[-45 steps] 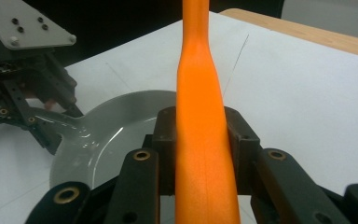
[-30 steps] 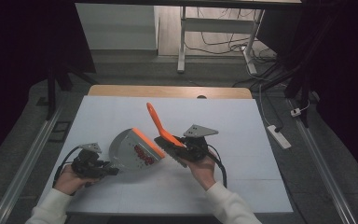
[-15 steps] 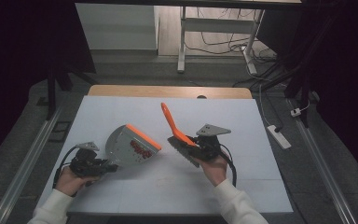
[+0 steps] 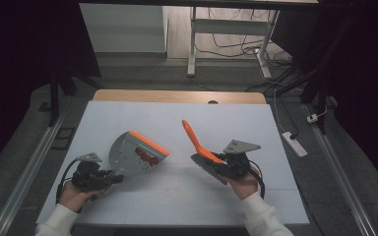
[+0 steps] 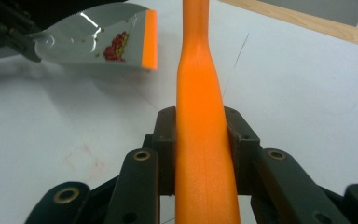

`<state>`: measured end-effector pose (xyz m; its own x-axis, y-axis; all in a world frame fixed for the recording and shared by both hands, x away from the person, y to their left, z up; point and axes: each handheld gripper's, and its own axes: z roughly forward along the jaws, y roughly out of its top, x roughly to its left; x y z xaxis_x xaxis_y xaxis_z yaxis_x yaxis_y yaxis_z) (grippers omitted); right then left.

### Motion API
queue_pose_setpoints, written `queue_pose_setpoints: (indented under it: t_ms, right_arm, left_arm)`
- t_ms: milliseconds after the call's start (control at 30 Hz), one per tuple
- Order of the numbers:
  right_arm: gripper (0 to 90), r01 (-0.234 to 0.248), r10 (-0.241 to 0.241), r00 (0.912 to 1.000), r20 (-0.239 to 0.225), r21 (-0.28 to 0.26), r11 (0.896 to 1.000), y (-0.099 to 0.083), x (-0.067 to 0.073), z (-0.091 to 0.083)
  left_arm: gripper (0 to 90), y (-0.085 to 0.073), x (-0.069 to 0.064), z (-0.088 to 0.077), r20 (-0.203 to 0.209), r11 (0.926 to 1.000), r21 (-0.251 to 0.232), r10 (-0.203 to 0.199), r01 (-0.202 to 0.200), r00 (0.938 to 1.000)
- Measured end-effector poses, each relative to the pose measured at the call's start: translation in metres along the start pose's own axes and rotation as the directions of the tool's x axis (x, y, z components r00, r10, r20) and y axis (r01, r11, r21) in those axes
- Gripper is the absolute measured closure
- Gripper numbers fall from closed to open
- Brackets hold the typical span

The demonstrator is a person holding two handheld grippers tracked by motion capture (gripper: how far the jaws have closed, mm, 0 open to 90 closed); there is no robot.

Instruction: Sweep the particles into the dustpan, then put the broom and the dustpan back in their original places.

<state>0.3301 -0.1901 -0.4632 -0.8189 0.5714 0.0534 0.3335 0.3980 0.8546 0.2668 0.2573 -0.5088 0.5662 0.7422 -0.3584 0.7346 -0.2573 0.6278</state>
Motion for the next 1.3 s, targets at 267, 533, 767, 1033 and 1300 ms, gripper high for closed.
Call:
queue_pose_setpoints:
  t_ms: [267, 533, 767, 1033, 1300]
  right_arm:
    - [70.0, -0.006, 0.006, 1.0000, 0.000, 0.011, 1.000, -0.013, -0.004, -0.021]
    - [70.0, -0.025, 0.025, 0.9997, -0.002, 0.032, 0.999, -0.023, -0.008, -0.033]
    - [70.0, -0.043, 0.044, 0.9987, -0.025, 0.052, 0.998, -0.032, -0.005, -0.037]
    - [70.0, -0.059, 0.061, 0.9976, -0.034, 0.056, 0.997, -0.034, -0.007, -0.041]
    - [69.9, -0.100, 0.102, 0.9945, -0.026, 0.064, 0.993, -0.038, -0.012, -0.040]
  left_arm:
    - [61.4, -0.005, -0.008, 0.000, -0.027, 0.9994, -0.020, -0.030, 0.029, 0.9992]
    - [61.4, -0.009, -0.012, 0.000, -0.063, 0.9969, -0.037, -0.072, 0.070, 0.9954]
    - [61.4, -0.013, -0.014, 0.001, -0.094, 0.9913, -0.059, -0.123, 0.117, 0.9880]
    - [61.4, -0.018, -0.015, 0.000, -0.135, 0.9779, -0.113, -0.191, 0.176, 0.9723]
    - [61.4, -0.022, -0.017, 0.002, -0.175, 0.9678, -0.131, -0.236, 0.215, 0.9558]
